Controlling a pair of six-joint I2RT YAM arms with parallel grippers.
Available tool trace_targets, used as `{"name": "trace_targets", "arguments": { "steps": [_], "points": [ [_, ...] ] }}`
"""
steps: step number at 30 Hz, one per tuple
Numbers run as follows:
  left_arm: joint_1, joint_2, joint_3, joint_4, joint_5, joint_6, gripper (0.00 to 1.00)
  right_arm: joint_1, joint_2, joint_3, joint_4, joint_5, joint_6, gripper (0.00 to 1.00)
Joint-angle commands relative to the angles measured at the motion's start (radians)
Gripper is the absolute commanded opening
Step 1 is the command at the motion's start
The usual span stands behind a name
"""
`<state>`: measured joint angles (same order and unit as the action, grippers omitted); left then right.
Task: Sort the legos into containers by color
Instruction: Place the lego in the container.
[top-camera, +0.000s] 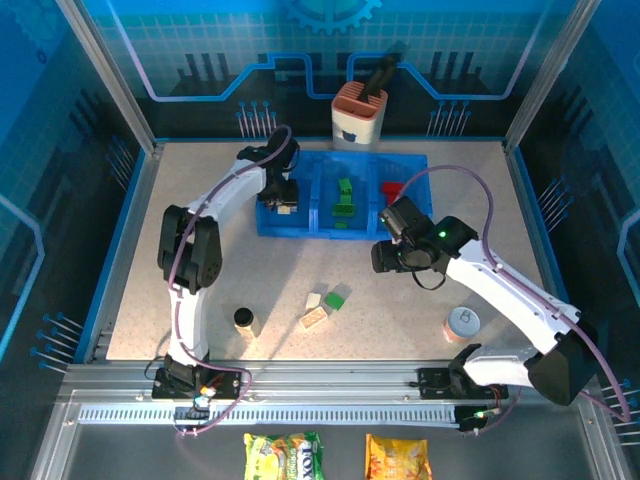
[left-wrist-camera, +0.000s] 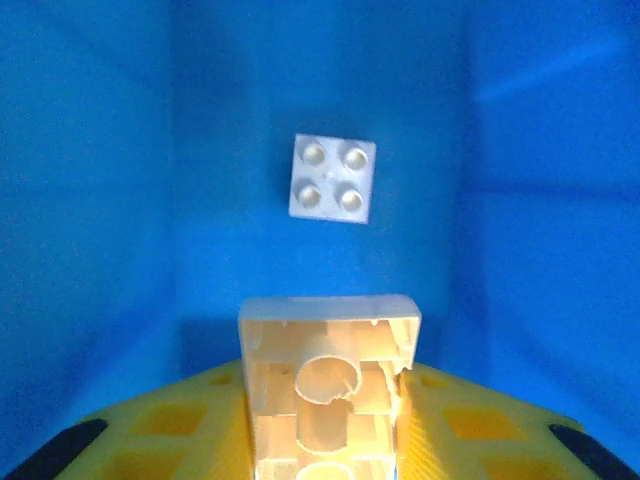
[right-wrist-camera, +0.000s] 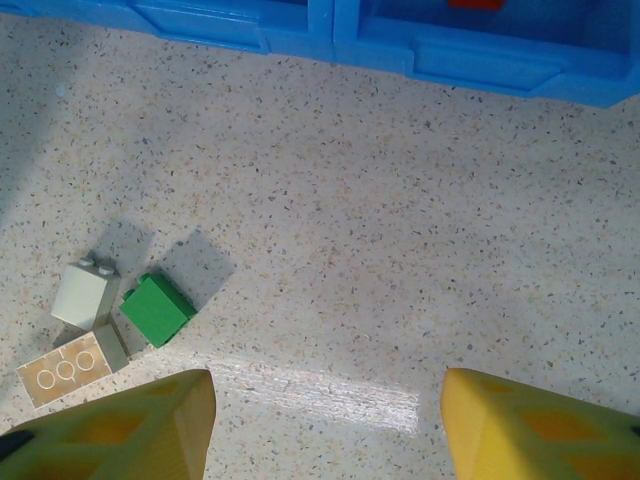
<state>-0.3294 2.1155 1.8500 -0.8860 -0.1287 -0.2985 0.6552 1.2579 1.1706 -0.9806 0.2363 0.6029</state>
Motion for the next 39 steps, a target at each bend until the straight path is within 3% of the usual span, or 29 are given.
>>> {"name": "trace_targets", "arguments": {
  "steps": [1, 16, 26, 39],
  "points": [
    [0.016, 0.069, 0.073, -0.033, -0.058, 0.044, 0.36, -0.004, -0.026, -0.015, -0.037, 0.023, 0.014, 0.62],
    [0.041, 0.235, 0.188, -0.099, -0.089, 0.054, 0.39, -0.014, -0.02, 0.001, -0.044, 0.022, 0.011, 0.62],
    [0.041, 0.206, 0.188, -0.097, -0.064, 0.041, 0.48, -0.021, -0.02, 0.003, -0.037, 0.017, 0.0, 0.62],
    [0.032, 0.098, 0.17, -0.104, -0.016, 0.03, 0.5, -0.024, -0.012, 0.009, -0.023, 0.006, 0.0, 0.62]
  ]
}}
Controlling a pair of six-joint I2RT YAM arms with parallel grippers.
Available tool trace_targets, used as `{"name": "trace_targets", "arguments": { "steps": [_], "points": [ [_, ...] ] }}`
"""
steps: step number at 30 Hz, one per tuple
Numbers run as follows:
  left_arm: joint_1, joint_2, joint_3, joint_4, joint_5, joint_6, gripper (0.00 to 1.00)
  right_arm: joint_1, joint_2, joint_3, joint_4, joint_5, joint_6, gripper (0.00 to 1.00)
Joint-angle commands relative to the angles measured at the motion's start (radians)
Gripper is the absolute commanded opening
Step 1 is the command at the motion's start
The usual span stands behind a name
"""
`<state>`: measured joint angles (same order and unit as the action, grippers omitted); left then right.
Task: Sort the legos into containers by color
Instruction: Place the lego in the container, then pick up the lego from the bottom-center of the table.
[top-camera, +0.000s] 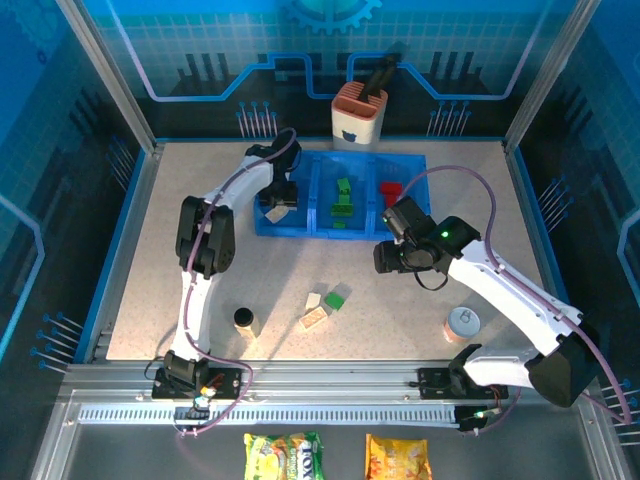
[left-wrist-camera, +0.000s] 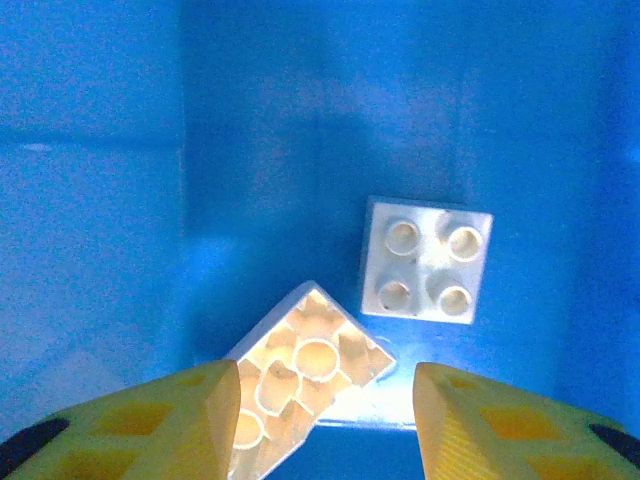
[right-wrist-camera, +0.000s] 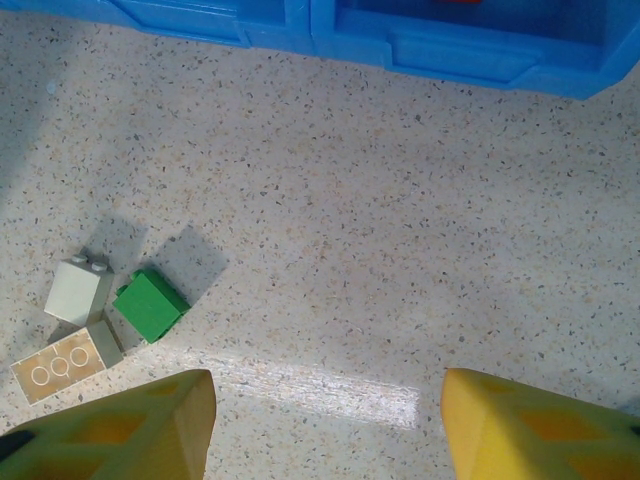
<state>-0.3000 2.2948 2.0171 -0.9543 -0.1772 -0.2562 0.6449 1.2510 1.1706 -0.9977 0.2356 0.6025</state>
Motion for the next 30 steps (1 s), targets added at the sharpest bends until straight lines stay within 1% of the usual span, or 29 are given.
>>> {"name": "trace_targets", "arguments": {
  "steps": [1, 8, 14, 25, 30],
  "points": [
    [0.001, -0.088, 0.001, -0.036, 0.038, -0.012, 0.5, -0.013, -0.007, 0.01, -0.005, 0.006, 0.0, 0.62],
    [-0.016, -0.157, -0.049, -0.038, 0.072, -0.012, 0.5, -0.012, -0.009, 0.008, -0.004, 0.002, 0.0, 0.62],
    [-0.03, -0.238, -0.137, -0.026, 0.103, -0.014, 0.49, -0.01, -0.011, -0.002, 0.002, -0.009, 0.003, 0.62],
    [-0.029, -0.435, -0.392, 0.018, 0.142, -0.029, 0.49, 0.02, 0.025, -0.005, 0.025, -0.036, 0.015, 0.62],
    [-0.003, -0.529, -0.514, 0.043, 0.171, -0.034, 0.49, 0.056, 0.063, -0.005, 0.04, -0.039, 0.026, 0.62]
  ]
}}
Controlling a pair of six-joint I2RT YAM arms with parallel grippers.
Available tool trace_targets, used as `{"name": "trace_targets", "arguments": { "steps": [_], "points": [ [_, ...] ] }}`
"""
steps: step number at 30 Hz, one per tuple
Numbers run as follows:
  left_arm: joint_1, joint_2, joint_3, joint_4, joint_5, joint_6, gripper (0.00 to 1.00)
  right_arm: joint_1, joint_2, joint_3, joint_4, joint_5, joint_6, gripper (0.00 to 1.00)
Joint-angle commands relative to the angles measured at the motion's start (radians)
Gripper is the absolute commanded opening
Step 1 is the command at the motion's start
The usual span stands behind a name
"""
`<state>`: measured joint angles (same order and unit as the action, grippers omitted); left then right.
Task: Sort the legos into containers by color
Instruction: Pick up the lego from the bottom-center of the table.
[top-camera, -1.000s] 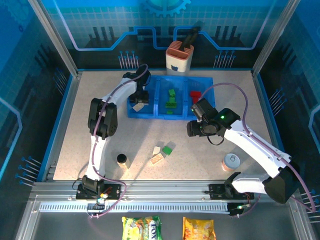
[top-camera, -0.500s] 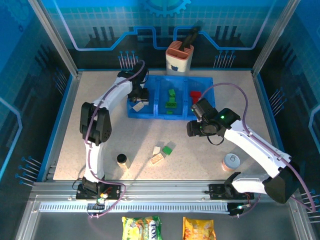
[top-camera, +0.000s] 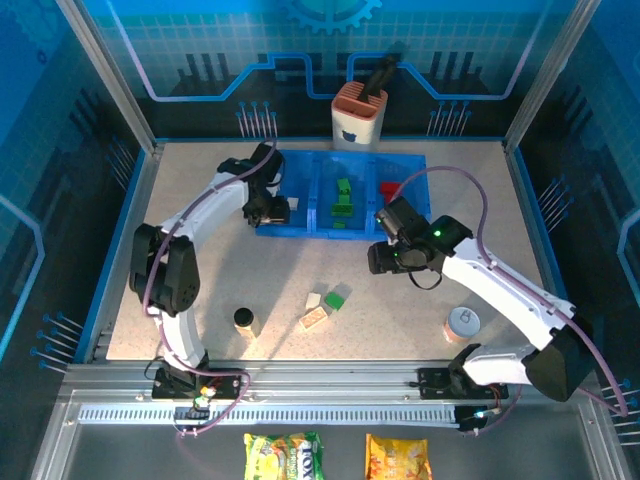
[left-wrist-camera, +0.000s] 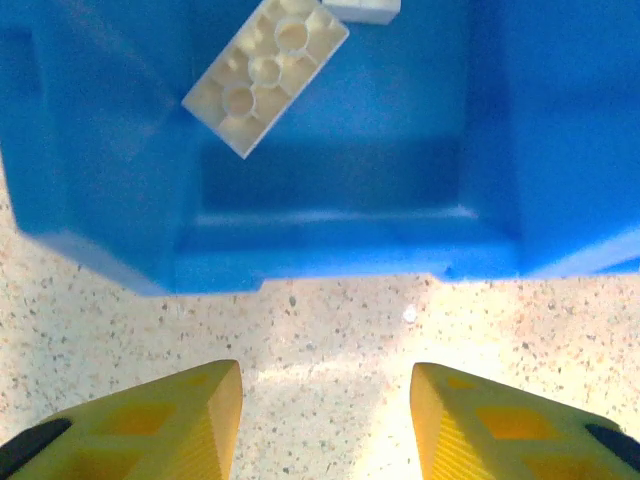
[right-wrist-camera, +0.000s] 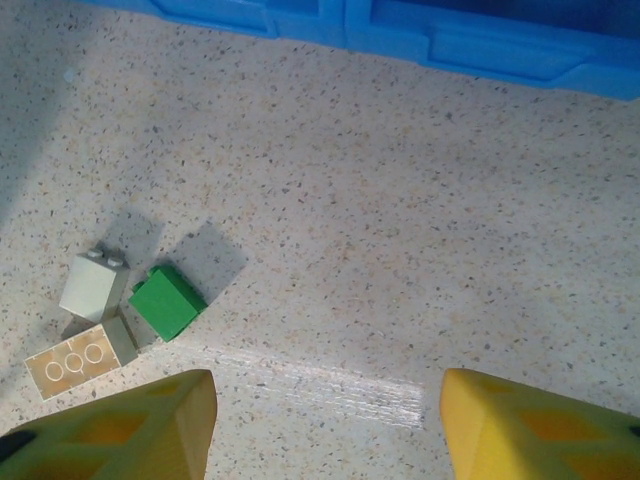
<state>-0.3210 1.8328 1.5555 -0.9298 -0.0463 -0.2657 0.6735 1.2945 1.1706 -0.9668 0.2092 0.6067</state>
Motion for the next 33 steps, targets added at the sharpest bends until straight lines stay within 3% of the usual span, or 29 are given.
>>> {"name": "trace_targets", "arguments": {
  "steps": [1, 13, 23, 33],
  "points": [
    [0.024, -0.084, -0.073, 0.022, 0.042, -0.024, 0.49, 0.035, 0.025, -0.005, 0.012, -0.013, 0.024, 0.62],
    [0.123, -0.257, -0.256, 0.006, 0.063, 0.026, 0.49, 0.178, 0.161, 0.029, 0.064, -0.017, 0.089, 0.62],
    [0.209, -0.346, -0.343, 0.016, 0.062, 0.075, 0.49, 0.347, 0.375, 0.13, 0.099, -0.016, 0.154, 0.62],
    [0.234, -0.35, -0.424, 0.107, 0.083, 0.091, 0.49, 0.337, 0.483, 0.133, 0.107, 0.014, 0.113, 0.62]
  ]
}}
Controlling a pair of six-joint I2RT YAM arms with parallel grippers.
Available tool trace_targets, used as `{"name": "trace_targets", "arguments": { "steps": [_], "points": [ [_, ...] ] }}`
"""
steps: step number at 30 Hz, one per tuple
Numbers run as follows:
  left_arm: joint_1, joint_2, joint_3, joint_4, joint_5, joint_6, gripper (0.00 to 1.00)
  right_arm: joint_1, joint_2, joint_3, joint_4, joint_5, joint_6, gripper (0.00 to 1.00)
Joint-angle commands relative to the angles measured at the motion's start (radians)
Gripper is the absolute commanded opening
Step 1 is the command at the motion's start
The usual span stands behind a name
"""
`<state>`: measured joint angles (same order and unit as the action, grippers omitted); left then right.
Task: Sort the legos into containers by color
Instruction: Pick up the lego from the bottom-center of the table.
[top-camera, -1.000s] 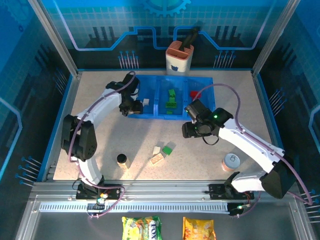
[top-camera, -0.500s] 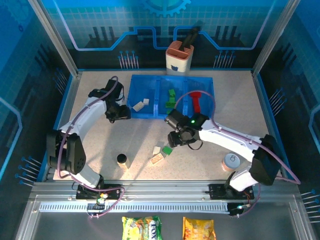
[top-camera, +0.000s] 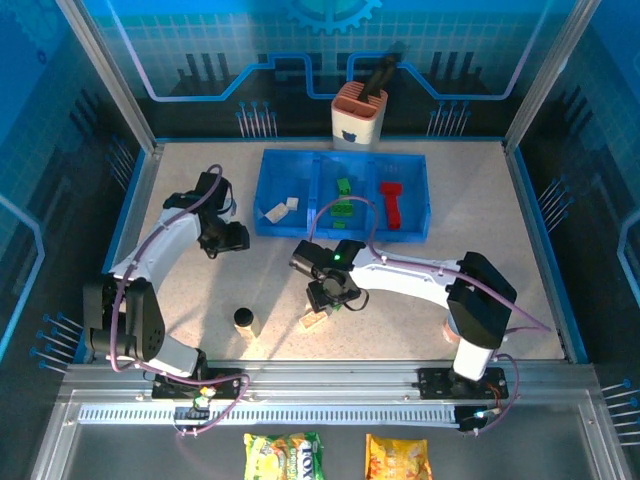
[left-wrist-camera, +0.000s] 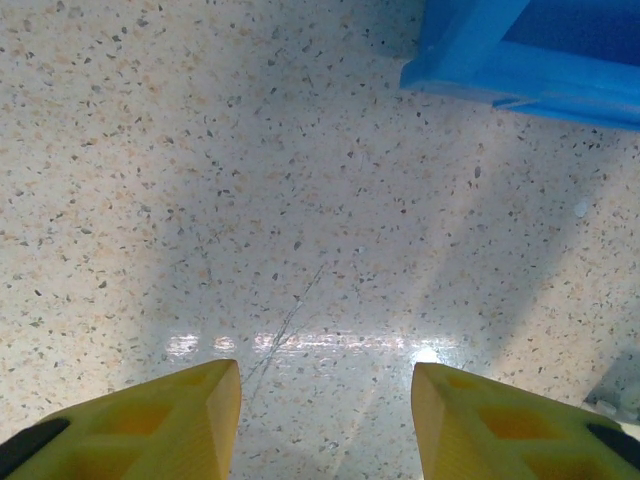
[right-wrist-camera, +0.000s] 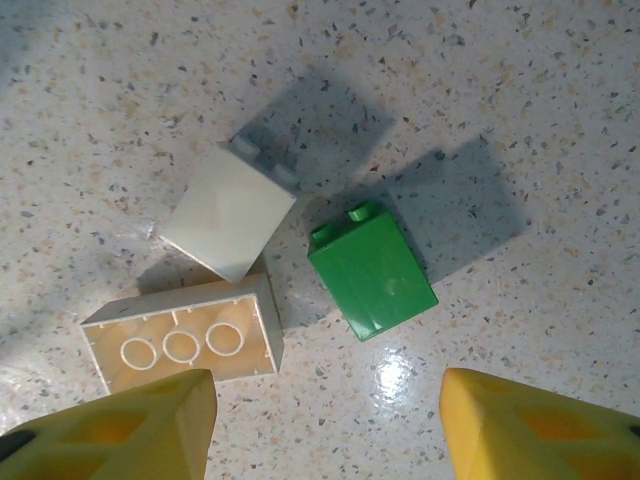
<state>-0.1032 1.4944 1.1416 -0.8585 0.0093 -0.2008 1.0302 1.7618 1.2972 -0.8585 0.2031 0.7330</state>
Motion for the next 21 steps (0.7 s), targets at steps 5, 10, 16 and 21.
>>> {"name": "trace_targets", "arguments": {
  "steps": [5, 10, 16, 21],
  "points": [
    [0.027, -0.022, -0.018, 0.045, 0.032, 0.026, 0.49, -0.06, 0.038, -0.027, 0.029, -0.005, -0.047, 0.61],
    [0.028, -0.023, -0.021, 0.046, 0.035, 0.026, 0.49, -0.068, 0.08, -0.021, 0.044, -0.024, -0.068, 0.6],
    [0.03, -0.022, -0.023, 0.047, 0.041, 0.026, 0.49, -0.068, 0.122, -0.025, 0.061, -0.039, -0.069, 0.59],
    [0.03, -0.023, -0.023, 0.046, 0.041, 0.026, 0.49, -0.07, 0.132, -0.034, 0.063, -0.026, -0.071, 0.55]
  ]
}}
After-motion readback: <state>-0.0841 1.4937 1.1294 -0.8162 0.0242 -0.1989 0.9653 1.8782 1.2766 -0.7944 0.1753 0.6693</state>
